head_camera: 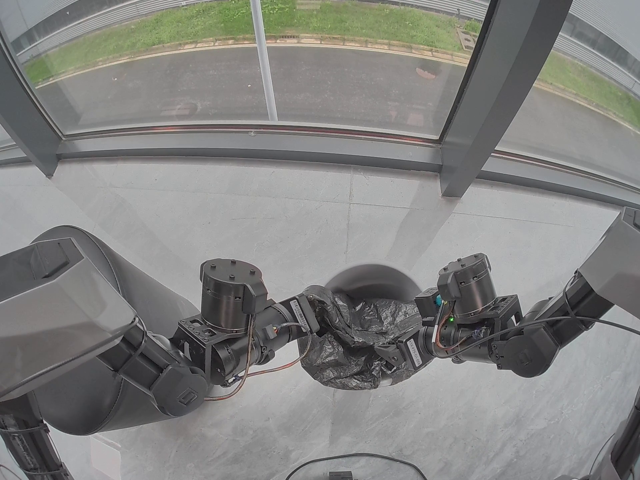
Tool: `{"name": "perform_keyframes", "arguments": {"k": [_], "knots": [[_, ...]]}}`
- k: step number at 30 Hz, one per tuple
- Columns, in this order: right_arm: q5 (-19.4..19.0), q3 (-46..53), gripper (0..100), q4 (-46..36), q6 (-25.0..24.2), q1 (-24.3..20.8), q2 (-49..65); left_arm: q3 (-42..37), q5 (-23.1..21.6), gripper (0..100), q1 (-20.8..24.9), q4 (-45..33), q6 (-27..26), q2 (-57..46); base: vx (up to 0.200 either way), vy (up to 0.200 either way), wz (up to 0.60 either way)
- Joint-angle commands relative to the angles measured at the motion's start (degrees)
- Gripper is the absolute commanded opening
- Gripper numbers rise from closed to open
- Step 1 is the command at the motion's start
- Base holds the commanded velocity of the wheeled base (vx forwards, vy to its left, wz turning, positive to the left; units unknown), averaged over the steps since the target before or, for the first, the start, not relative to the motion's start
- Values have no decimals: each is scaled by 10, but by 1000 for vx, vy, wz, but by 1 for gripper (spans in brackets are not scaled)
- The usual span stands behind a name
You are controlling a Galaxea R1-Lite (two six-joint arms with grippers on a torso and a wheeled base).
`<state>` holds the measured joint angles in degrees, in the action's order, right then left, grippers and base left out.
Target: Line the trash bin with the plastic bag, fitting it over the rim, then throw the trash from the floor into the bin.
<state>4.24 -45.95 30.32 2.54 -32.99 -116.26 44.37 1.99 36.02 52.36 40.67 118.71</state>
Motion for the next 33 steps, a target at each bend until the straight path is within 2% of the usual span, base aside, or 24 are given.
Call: {"name": "perform_keyframes", "arguments": {"k": [1, 19, 33], "knots": [[2, 1, 100, 0, 12, -1, -5, 0, 0, 0, 0, 0, 0, 2, 0, 0, 0], [4, -65, 100, 0, 61, -9, -68, -1, 0, 0, 0, 0, 0, -1, 0, 0, 0], [5, -83, 100, 0, 60, -15, -94, -2, 0, 0, 1, 0, 0, -1, 0, 0, 0]]}}
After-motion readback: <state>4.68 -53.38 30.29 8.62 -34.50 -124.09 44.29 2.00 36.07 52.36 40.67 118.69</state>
